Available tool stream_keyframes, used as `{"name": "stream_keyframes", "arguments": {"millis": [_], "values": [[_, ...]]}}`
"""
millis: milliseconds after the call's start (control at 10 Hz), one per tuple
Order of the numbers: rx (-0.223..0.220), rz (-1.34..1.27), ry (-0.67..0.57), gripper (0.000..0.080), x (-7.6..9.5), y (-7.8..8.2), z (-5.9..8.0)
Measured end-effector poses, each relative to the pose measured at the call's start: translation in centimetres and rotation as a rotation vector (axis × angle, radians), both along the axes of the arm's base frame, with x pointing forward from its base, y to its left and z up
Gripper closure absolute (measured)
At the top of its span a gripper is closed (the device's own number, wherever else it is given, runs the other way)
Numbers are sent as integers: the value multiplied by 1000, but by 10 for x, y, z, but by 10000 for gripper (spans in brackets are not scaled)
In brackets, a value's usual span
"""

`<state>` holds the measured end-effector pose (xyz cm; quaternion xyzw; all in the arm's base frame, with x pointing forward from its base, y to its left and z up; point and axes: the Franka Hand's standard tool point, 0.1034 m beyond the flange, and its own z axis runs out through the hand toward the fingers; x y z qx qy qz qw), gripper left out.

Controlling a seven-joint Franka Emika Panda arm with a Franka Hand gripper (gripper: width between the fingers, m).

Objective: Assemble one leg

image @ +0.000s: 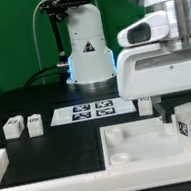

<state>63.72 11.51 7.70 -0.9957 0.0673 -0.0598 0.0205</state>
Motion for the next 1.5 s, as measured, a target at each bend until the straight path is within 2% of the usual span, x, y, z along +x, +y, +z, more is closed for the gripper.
{"name": "stream_keyframes", "arguments": {"millis": [100,200,300,400,500,1100,1400,1500], "values": [[0,-2,0,154,0,-1,-1],[0,-2,0,262,0,0,-1],[0,-2,0,262,0,-1,-1],[0,-2,-1,444,0,-1,-1],[0,-2,0,506,0,-1,-1],[12,-82,3,506,-1,0,-1],[54,-502,1,506,1,-10,-1],[72,-636,8,512,0,-7,-2]]}}
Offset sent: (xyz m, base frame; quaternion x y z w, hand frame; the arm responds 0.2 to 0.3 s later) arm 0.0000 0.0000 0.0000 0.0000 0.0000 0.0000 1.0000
